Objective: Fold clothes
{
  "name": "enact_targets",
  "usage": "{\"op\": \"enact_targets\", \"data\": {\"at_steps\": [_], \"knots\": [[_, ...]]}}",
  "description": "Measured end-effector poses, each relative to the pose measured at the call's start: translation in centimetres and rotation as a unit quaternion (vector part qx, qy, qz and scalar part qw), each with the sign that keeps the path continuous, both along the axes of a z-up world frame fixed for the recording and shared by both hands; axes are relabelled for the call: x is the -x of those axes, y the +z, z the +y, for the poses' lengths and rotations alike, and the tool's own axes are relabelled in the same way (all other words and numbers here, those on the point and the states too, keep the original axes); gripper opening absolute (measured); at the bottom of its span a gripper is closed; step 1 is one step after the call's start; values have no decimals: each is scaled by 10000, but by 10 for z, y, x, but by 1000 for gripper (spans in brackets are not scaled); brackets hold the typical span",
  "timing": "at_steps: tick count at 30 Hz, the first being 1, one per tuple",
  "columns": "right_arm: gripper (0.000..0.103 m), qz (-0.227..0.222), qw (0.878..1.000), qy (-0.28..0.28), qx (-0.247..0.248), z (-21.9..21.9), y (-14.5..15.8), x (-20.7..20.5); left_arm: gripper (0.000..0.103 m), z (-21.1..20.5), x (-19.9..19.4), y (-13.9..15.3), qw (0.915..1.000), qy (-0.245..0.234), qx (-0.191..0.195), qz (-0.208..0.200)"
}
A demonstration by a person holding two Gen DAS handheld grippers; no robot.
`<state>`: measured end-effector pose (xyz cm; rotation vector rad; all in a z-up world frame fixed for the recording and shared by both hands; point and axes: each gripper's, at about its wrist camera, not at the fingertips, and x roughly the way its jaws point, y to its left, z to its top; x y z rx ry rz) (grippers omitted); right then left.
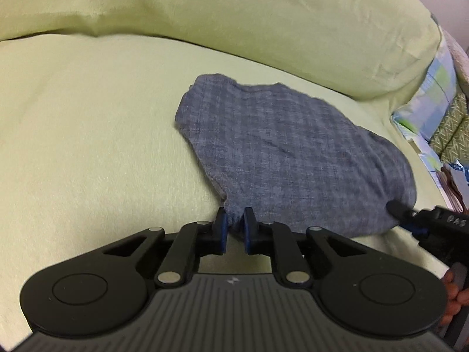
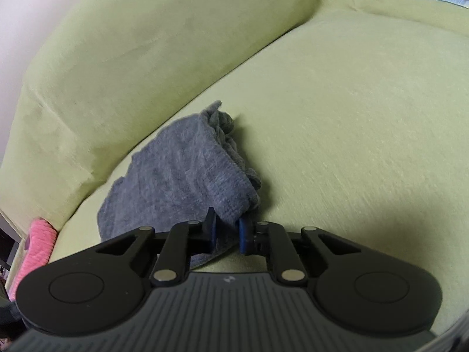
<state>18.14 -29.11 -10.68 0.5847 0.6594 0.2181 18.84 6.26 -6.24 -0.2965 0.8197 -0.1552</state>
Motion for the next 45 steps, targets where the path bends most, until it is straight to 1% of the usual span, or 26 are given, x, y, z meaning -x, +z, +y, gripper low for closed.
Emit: {"op": "enact_targets", "data": {"at_steps": [1, 2, 4, 7, 10, 12, 13, 15, 17, 19, 21, 24, 25, 26, 27, 28, 30, 32, 33, 35, 36, 39, 42, 43, 44, 45], "knots": [[10, -71, 10000, 42, 45, 1, 2, 3, 14, 0, 1, -1, 10000, -20, -39, -4], [10, 26, 9999, 64, 129, 4, -2, 3, 14, 0, 1, -2, 10000, -31, -59, 14], [10, 263, 9997, 7, 24, 3, -12, 0, 16, -3, 3, -5, 9999, -67, -100, 8], [11, 388, 9992, -37, -48, 1, -8, -3, 21, 3, 5, -4, 10000, -66, 26, 42], [22, 461, 9989, 37, 82, 1, -4, -2, 25, 14, 5, -6, 9996, 64, 240, 129], [37, 378, 9985, 14, 388, 0, 4, 4, 23, 26, 15, -3, 9994, 278, 130, 181], [38, 306, 9978, 0, 583, 1, 9, 6, 23, 28, 19, -1, 9993, 342, 18, 179], [38, 91, 9952, -69, 971, 3, 18, 18, 21, 31, 26, 9, 9993, 368, 8, 55], [37, -605, 9882, -70, 1406, 8, 40, 33, 21, 32, 31, 21, 9993, 363, 51, -95], [31, -1109, 9786, 248, 1716, 23, 57, 34, 26, 24, 27, 28, 9994, 237, 167, -207], [10, -1242, 9709, 669, 1934, 40, 60, 27, 30, 3, 13, 32, 9994, 61, 143, -304], [5, -1314, 9585, 965, 2338, 61, 50, 12, 31, -27, -12, 23, 9996, -128, -3, -270], [5, -1187, 9559, 998, 2494, 65, 41, 2, 30, -32, -17, 14, 9997, -67, -206, -150], [5, -1025, 9582, 951, 2497, 61, 32, -5, 27, -34, -21, 4, 9991, 21, -410, -42], [0, -863, 9602, 904, 2499, 58, 23, -11, 18, -31, -17, 0, 9991, 52, -414, -92], [0, -719, 9627, 856, 2466, 53, 14, -17, 15, -26, -12, -3, 9991, 77, -393, -170], [0, -604, 9763, 754, 1939, 39, 10, -18, 13, -18, -9, -4, 9994, 112, -269, -167], [0, -464, 9811, 702, 1741, 36, 19, -20, 11, -10, -9, 2, 9998, 180, -21, -72], [0, -522, 9811, 681, 1734, 36, 24, -19, 11, -7, -10, 8, 9996, 213, 91, -177], [4, -867, 9781, 651, 1777, 40, 37, -19, 11, -5, -17, 25, 9982, 262, 105, -535], [6, -979, 9763, 686, 1806, 43, 41, -21, 17, -5, -19, 30, 9976, 271, 78, -635], [12, -1218, 9700, 807, 1945, 54, 48, -32, 19, -8, -43, 36, 9971, 202, 64, -728], [12, -1283, 9611, 1067, 2199, 77, 42, -55, 20, -15, -71, 32, 9967, 112, 42, -799], [12, -1293, 9575, 1159, 2302, 84, 38, -62, 20, -17, -79, 28, 9964, 110, -58, -837], [9, -1223, 9529, 1176, 2512, 89, 32, -69, 20, -19, -89, 20, 9965, 169, -312, -754], [9, -1139, 9485, 1176, 2710, 93, 25, -76, 19, -19, -102, 6, 9960, 316, -705, -447]]}}
